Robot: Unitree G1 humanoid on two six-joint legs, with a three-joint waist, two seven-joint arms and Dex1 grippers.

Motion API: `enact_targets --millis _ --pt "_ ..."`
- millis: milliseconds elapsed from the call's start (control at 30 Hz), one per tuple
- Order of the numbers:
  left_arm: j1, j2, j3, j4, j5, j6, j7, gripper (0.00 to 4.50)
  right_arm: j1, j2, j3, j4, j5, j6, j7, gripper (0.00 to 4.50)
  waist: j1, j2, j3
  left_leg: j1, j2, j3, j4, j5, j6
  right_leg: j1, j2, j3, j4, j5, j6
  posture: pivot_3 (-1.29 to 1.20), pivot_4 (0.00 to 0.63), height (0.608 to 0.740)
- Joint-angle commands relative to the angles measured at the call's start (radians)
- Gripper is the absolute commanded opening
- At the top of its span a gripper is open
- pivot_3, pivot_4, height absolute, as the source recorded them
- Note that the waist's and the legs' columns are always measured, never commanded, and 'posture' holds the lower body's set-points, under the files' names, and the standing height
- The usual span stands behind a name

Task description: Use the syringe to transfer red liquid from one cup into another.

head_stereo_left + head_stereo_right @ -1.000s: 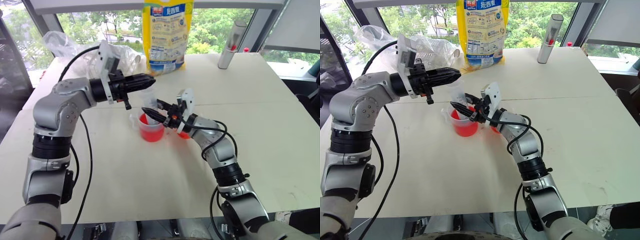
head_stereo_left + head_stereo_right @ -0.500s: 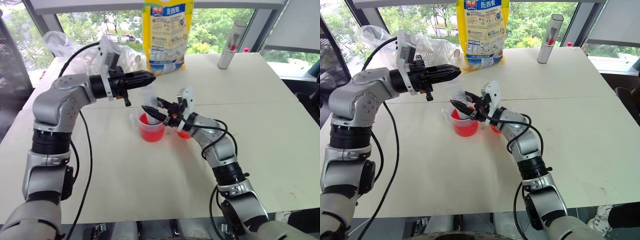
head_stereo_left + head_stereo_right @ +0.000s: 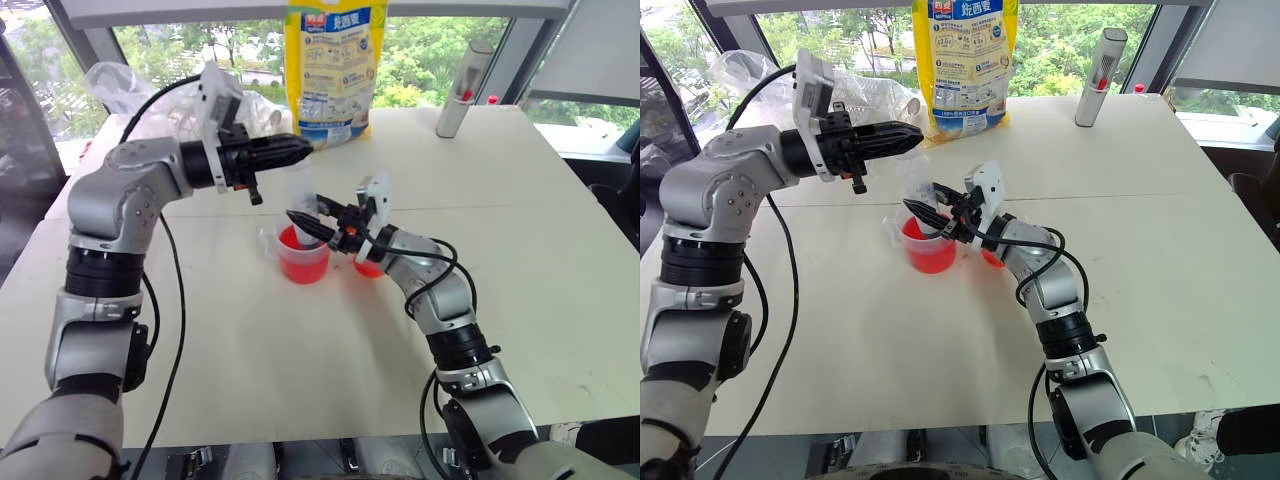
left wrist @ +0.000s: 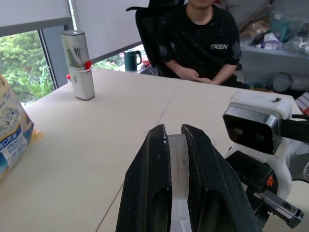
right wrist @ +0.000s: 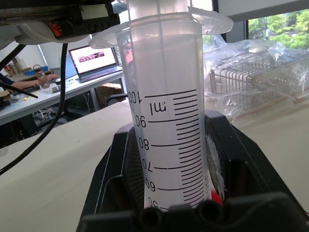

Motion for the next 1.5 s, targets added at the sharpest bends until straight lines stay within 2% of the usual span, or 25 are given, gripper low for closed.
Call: enact_targets --millis 33,967,1067,1267,1500 --pt "-0.083 0.057 0.094 0.010 0.054 -0.090 0.050 0.03 0.034 -0.007 0.054 -0.011 -0.011 0.012 0.042 1.37 0.000 0.000 0.000 0.000 0.000 0.000 0.000 0.000 0.000 0.000 0.000 0.000 0.000 0.000 0.000 0.00 0.150 0.740" --pt "-0.082 0.064 0.094 0.022 0.039 -0.101 0.039 0.03 0.020 -0.006 0.053 -0.011 -0.013 0.015 0.048 1.37 0.000 0.000 0.000 0.000 0.000 0.000 0.000 0.000 0.000 0.000 0.000 0.000 0.000 0.000 0.000 0.00 0.150 0.740" --pt "-0.072 0.064 0.096 0.015 0.031 -0.087 0.042 1.29 0.013 -0.002 0.044 -0.021 -0.007 0.010 0.041 1.37 -0.002 0.000 0.000 0.000 0.000 0.000 0.000 0.000 0.000 0.000 0.000 0.000 0.000 0.000 0.000 0.00 0.150 0.740" --pt "-0.050 0.062 0.094 -0.007 0.042 -0.098 0.042 4.41 -0.003 0.002 0.025 -0.022 0.004 0.004 0.032 1.37 0.003 0.000 0.000 0.000 0.000 0.000 0.000 0.000 0.000 0.000 0.000 0.000 0.000 0.000 0.000 0.00 0.150 0.740" --pt "-0.037 0.066 0.124 -0.018 0.032 -0.084 0.058 4.47 -0.019 0.010 0.013 -0.022 0.011 -0.001 0.020 1.37 0.000 0.000 0.000 0.000 0.000 0.000 0.000 0.000 0.000 0.000 0.000 0.000 0.000 0.000 0.000 0.00 0.150 0.740"
